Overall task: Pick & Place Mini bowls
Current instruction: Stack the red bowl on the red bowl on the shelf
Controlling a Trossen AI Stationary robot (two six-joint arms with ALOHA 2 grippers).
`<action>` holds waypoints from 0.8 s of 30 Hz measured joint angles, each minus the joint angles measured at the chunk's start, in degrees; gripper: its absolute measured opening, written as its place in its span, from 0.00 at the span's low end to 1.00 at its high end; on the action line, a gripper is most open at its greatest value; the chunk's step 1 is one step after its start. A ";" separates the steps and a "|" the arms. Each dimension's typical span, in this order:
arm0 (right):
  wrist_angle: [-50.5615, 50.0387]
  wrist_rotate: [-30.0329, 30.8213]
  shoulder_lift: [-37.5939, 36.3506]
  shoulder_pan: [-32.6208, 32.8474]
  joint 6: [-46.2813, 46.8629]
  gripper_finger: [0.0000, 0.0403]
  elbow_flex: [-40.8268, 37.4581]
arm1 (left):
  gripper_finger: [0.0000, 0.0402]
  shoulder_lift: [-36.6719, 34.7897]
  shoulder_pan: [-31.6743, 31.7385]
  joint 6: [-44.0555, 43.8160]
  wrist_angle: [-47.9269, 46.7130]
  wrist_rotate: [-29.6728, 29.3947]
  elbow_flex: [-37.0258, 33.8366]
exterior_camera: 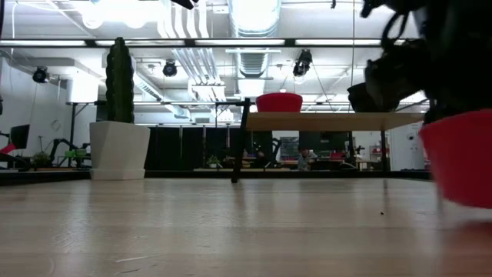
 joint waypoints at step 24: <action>-37.40 0.29 -0.07 -37.35 -16.39 0.02 38.90 | 0.31 0.00 0.06 -1.35 -0.24 3.06 0.00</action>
